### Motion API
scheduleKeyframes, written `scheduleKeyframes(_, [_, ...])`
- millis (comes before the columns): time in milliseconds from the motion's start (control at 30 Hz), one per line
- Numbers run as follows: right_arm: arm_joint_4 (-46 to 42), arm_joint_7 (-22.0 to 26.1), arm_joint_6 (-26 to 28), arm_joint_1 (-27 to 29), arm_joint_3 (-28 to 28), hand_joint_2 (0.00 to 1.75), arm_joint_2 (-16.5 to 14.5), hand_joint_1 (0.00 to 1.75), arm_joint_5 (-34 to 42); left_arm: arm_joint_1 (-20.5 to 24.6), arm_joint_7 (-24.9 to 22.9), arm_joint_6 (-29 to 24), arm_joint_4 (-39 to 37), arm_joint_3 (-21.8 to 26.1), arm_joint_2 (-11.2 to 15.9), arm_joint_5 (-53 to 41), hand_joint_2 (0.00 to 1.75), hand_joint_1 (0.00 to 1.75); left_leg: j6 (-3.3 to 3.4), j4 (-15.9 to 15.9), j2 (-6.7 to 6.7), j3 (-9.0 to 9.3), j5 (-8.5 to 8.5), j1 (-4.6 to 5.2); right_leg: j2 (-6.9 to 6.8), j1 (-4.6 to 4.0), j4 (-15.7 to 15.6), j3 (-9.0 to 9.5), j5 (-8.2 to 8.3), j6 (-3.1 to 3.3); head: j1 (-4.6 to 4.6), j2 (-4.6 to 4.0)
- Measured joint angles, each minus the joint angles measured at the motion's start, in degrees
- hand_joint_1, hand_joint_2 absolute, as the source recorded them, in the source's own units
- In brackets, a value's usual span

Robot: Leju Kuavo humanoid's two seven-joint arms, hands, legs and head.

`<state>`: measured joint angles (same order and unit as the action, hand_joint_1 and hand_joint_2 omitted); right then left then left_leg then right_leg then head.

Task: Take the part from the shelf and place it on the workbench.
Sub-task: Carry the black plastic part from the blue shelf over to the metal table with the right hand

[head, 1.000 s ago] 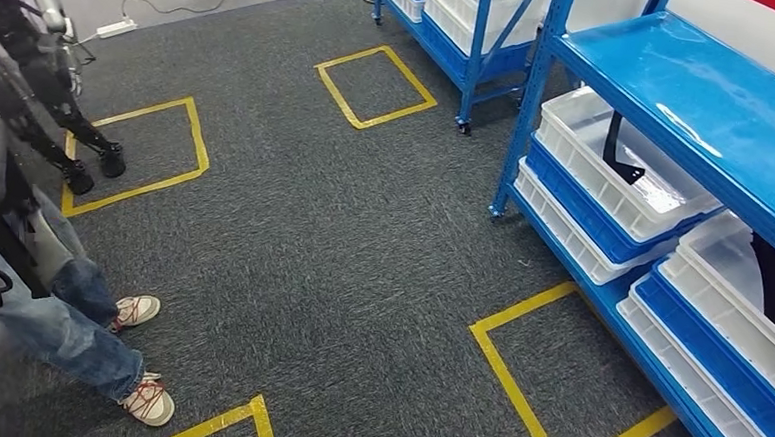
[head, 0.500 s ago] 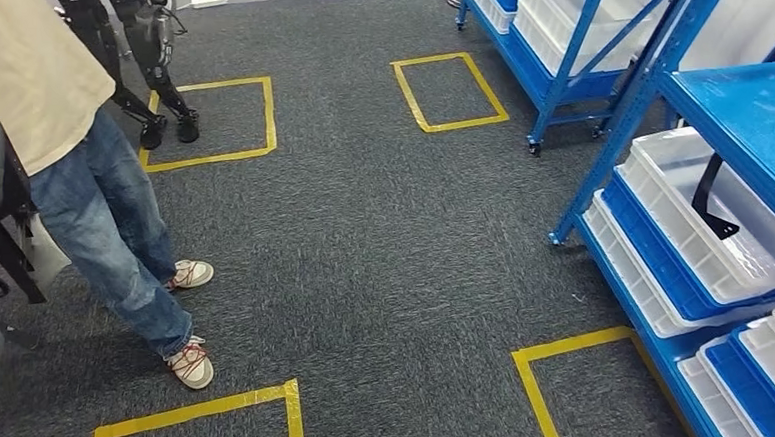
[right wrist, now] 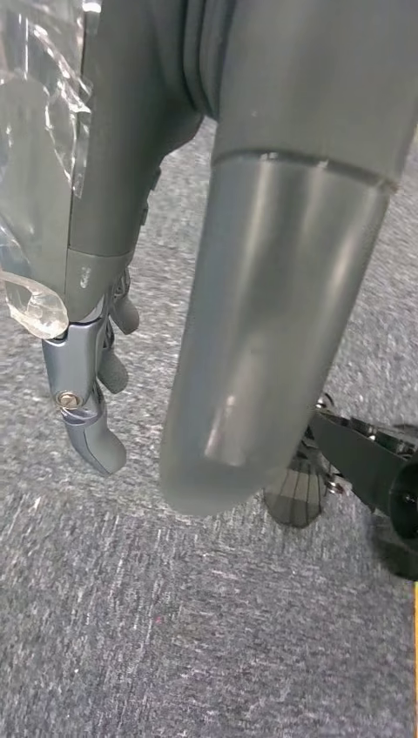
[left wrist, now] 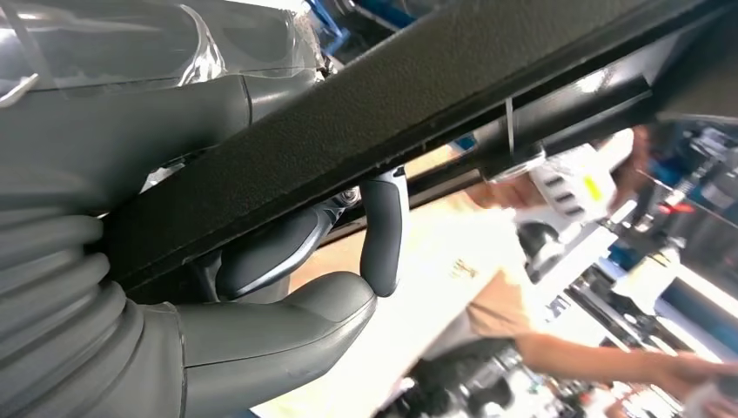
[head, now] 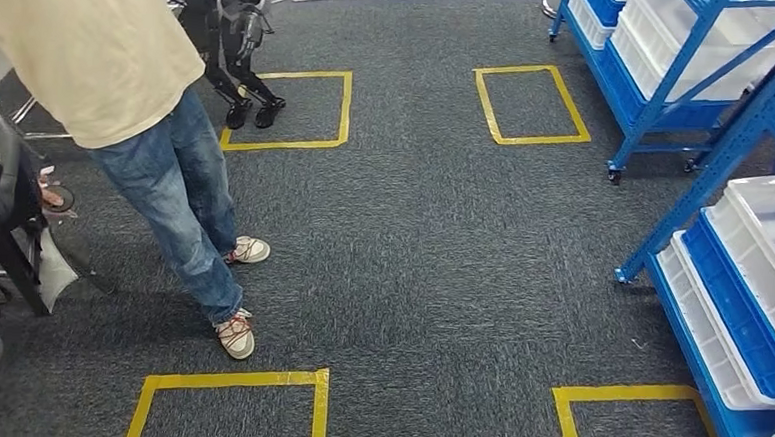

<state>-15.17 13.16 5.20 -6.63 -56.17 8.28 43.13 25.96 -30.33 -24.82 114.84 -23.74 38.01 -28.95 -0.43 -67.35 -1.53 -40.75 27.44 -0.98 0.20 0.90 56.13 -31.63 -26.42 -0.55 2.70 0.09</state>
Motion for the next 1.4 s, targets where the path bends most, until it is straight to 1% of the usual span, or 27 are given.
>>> scheduleKeyframes(67, [0.0, -0.1, 0.0, 0.1, 0.0, 0.00, 0.0, 0.00, 0.0, -0.2, 0.0, 0.0, 0.0, 0.0, 0.0, 0.0, 1.75, 1.75, 0.04, -5.6, 0.72, -2.74, 1.63, -0.05, -1.74, -0.39, 0.0, 0.08, -0.19, 0.19, 0.02, 0.00])
scheduleKeyframes(100, [0.0, -0.1, -0.1, 0.1, -0.1, 0.00, -0.1, 0.00, 0.1, -0.3, 0.0, 0.1, 0.0, -0.1, 0.0, 0.0, 1.75, 1.75, 0.23, -5.2, 0.87, -2.49, 0.95, 0.03, -2.59, -0.57, 0.0, 0.17, -0.31, 0.23, 0.03, 0.00])
scheduleKeyframes(133, [0.0, -0.1, -0.1, 0.1, -0.1, 0.00, -0.1, 0.00, 0.1, -0.3, 0.0, 0.1, 0.1, 0.0, 0.0, 0.0, 1.75, 1.75, 0.57, -2.3, 1.24, -1.02, -0.63, 0.22, -3.42, -0.74, 0.0, 0.31, -0.44, 0.25, 0.03, 0.00])
scheduleKeyframes(200, [0.0, -0.1, -0.2, 0.1, -0.1, 0.00, -0.3, 0.00, 0.1, -0.2, 0.0, 0.1, 0.2, 0.0, 0.0, -0.1, 1.75, 1.75, 1.58, 6.2, 3.78, 3.55, -3.81, 1.18, -4.85, -1.05, 0.0, 0.67, -0.80, 0.10, 0.03, 0.00])
scheduleKeyframes(267, [0.0, -0.3, -0.3, 0.0, -0.1, 0.00, -0.3, 0.00, 0.1, 0.0, 0.0, 0.2, 0.2, 0.0, 0.0, -0.2, 1.75, 1.75, 2.40, 10.9, 5.66, 6.00, -4.82, 2.17, -6.12, -1.31, 0.0, 0.91, -1.19, -0.28, 0.02, 0.00])
scheduleKeyframes(333, [0.0, -0.5, -0.4, -0.3, -0.2, 0.00, -0.4, 0.00, 0.2, 0.0, 0.0, 0.4, 0.3, -0.1, 0.0, -0.2, 1.75, 1.75, 2.82, 11.4, 4.64, 6.13, -4.79, 2.41, -7.45, -1.41, 0.0, 1.19, -1.52, -0.74, 0.01, 0.00])
scheduleKeyframes(367, [0.0, -0.5, -0.4, -0.4, -0.2, 0.00, -0.4, 0.00, 0.3, 0.0, 0.0, 0.6, 0.3, -0.1, 0.0, -0.1, 1.75, 1.75, 3.03, 11.6, 3.90, 6.24, -4.91, 2.25, -7.21, -1.33, 0.1, 1.34, -1.82, -1.02, 0.01, 0.00])
scheduleKeyframes(433, [0.0, -0.7, -0.4, -0.4, -0.2, 0.00, -0.4, 0.00, 0.4, 0.3, 0.0, 0.9, 0.3, -0.1, 0.0, 0.0, 1.75, 1.75, 3.67, 12.1, 2.56, 6.50, -5.20, 1.82, -4.42, -1.14, 2.8, 0.37, -3.60, -1.50, -0.04, 0.00])
scheduleKeyframes(500, [0.0, -0.7, -0.4, -0.2, -0.3, 0.00, -0.5, 0.00, 0.6, 0.6, 0.0, 1.2, 0.3, -0.4, 0.0, 0.2, 1.75, 1.75, 4.15, 12.1, 1.26, 6.57, -5.28, 1.67, -1.21, -0.97, 10.2, -3.34, -7.07, -1.73, -0.13, 0.00])
scheduleKeyframes(533, [0.0, -0.7, -0.4, -0.1, -0.4, 0.00, -0.5, 0.00, 0.6, 0.6, 0.0, 1.3, 0.3, -0.6, -0.1, 0.3, 1.75, 1.75, 4.27, 12.1, 0.50, 6.58, -5.28, 1.68, -0.70, -0.95, 14.2, -5.52, -8.46, -1.80, -0.15, 0.00])
scheduleKeyframes(567, [0.0, -0.7, -0.4, -0.1, -0.4, 0.00, -0.5, 0.00, 0.6, 0.6, 0.0, 1.3, 0.3, -0.9, -0.1, 0.5, 1.75, 1.75, 4.28, 12.1, -0.33, 6.59, -5.26, 1.68, -0.55, -0.93, 16.7, -7.08, -8.88, -1.88, -0.16, 0.00])
scheduleKeyframes(600, [0.0, -0.7, -0.4, 0.0, -0.4, 0.00, -0.5, 0.00, 0.6, 0.5, 0.0, 1.3, 0.3, -1.1, -0.1, 0.6, 1.75, 1.75, 4.27, 12.1, -1.21, 6.64, -5.26, 1.66, -0.49, -0.88, 17.0, -7.57, -8.10, -1.93, -0.16, 0.00])
scheduleKeyframes(633, [0.0, -0.7, -0.4, 0.0, -0.4, 0.00, -0.4, 0.00, 0.6, 0.5, 0.0, 1.4, 0.3, -1.2, -0.1, 0.7, 1.75, 1.75, 4.24, 12.0, -2.10, 6.73, -5.24, 1.62, -0.26, -0.79, 14.9, -6.95, -6.21, -1.94, -0.18, 0.00])
scheduleKeyframes(667, [0.0, -0.7, -0.4, 0.1, -0.4, 0.00, -0.4, 0.00, 0.7, 0.6, 0.0, 1.4, 0.3, -1.4, -0.1, 0.7, 1.75, 1.75, 4.18, 12.0, -2.96, 6.83, -5.20, 1.55, 0.54, -0.61, 11.0, -5.43, -3.68, -1.93, -0.19, 0.00])
scheduleKeyframes(733, [0.0, -0.7, -0.4, 0.3, -0.4, 0.00, -0.3, 0.00, 0.7, 0.6, 0.0, 1.4, 0.3, -1.5, -0.1, 0.8, 1.75, 1.75, 3.87, 11.8, -4.59, 6.72, -5.12, 1.52, 3.53, -0.13, 3.4, -2.29, -0.14, -1.75, -0.17, 0.00])
scheduleKeyframes(800, [0.0, -0.7, -0.4, 0.2, -0.5, 0.00, -0.2, 0.00, 0.7, 0.7, 0.0, 1.4, 0.3, -1.5, -0.2, 0.8, 1.75, 1.75, 3.31, 11.7, -6.01, 6.33, -5.24, 1.41, 4.80, -0.04, 0.6, -1.14, 0.50, -1.39, -0.15, 0.00])
scheduleKeyframes(867, [0.0, -0.6, -0.4, -0.1, -0.5, 0.00, -0.3, 0.00, 0.7, 0.6, 0.0, 1.4, 0.3, -1.5, -0.2, 0.8, 1.75, 1.75, 2.69, 11.7, -6.83, 5.94, -5.33, 1.17, 3.18, -0.19, 0.2, -0.94, 0.63, -0.84, -0.14, 0.00])
scheduleKeyframes(933, [0.0, -0.6, -0.4, -0.3, -0.5, 0.00, -0.4, 0.00, 0.7, 0.7, 0.0, 1.4, 0.3, -1.5, -0.1, 0.8, 1.75, 1.75, 2.12, 9.4, -4.10, 4.74, -4.00, 1.25, 1.52, -0.20, -0.1, -0.66, 0.74, -0.18, -0.03, 0.00])
scheduleKeyframes(1000, [0.0, -0.6, -0.4, -0.2, -0.5, 0.00, -0.4, 0.00, 0.7, 0.9, 0.0, 1.6, 0.3, -1.5, -0.1, 1.1, 1.75, 1.75, 1.54, 2.8, -0.42, 1.58, -0.83, 1.18, -0.14, -0.43, -0.2, -0.50, 0.64, 0.25, 0.09, 0.00])
scheduleKeyframes(1067, [0.0, -0.6, -0.4, -0.1, -0.5, 0.00, -0.3, 0.00, 0.7, 0.8, 0.0, 1.8, 0.3, -1.6, -0.1, 1.3, 1.75, 1.75, 1.15, -4.1, 0.56, -1.93, 1.53, 0.78, -1.83, -0.72, -0.2, -0.45, 0.45, 0.39, 0.11, 0.00])
scheduleKeyframes(1100, [0.0, -0.6, -0.4, -0.1, -0.5, 0.00, -0.3, 0.00, 0.7, 0.7, 0.0, 1.9, 0.3, -1.7, -0.1, 1.4, 1.75, 1.75, 1.07, -5.1, 0.73, -2.50, 1.42, 0.69, -2.65, -0.79, -0.2, -0.40, 0.35, 0.36, 0.12, 0.00])
scheduleKeyframes(1133, [0.0, -0.6, -0.4, -0.1, -0.5, 0.00, -0.3, 0.00, 0.7, 0.7, 0.0, 1.9, 0.3, -1.7, -0.1, 1.4, 1.75, 1.75, 1.04, -3.6, 0.99, -1.77, 0.26, 0.64, -3.45, -0.82, -0.2, -0.29, 0.22, 0.31, 0.12, 0.00])
scheduleKeyframes(1167, [0.0, -0.6, -0.4, -0.1, -0.5, 0.00, -0.3, 0.00, 0.7, 0.7, 0.0, 1.9, 0.3, -1.6, -0.1, 1.5, 1.75, 1.75, 1.07, 0.1, 1.64, 0.14, -1.59, 0.66, -4.23, -0.83, -0.2, -0.10, 0.06, 0.21, 0.12, 0.00])
scheduleKeyframes(1233, [0.0, -0.6, -0.4, -0.2, -0.5, 0.00, -0.3, 0.00, 0.7, 0.7, 0.0, 1.9, 0.3, -1.5, -0.1, 1.5, 1.75, 1.75, 1.41, 8.1, 4.43, 4.31, -4.15, 1.14, -5.53, -1.06, -0.2, 0.36, -0.35, -0.16, 0.08, 0.00])
scheduleKeyframes(1300, [0.0, -0.6, -0.4, -0.3, -0.5, 0.00, -0.2, 0.00, 0.7, 0.7, 0.0, 1.8, 0.3, -1.5, -0.1, 1.6, 1.75, 1.75, 2.05, 11.2, 5.72, 5.82, -4.46, 1.69, -6.60, -1.32, -0.3, 0.78, -0.77, -0.65, 0.01, 0.00])
scheduleKeyframes(1367, [0.0, -0.6, -0.4, -0.4, -0.5, 0.00, -0.3, 0.00, 0.7, 0.6, 0.0, 1.7, 0.3, -1.5, 0.0, 1.7, 1.75, 1.75, 2.73, 11.5, 4.19, 5.98, -4.54, 1.73, -7.62, -1.31, -0.5, 1.27, -1.18, -1.22, -0.03, 0.00])
scheduleKeyframes(1400, [0.0, -0.6, -0.4, -0.4, -0.5, 0.00, -0.3, 0.00, 0.7, 0.6, 0.0, 1.7, 0.3, -1.4, 0.0, 1.7, 1.75, 1.75, 3.05, 11.6, 3.41, 6.22, -4.63, 1.62, -7.00, -1.19, -0.2, 1.42, -1.59, -1.53, -0.05, 0.00])
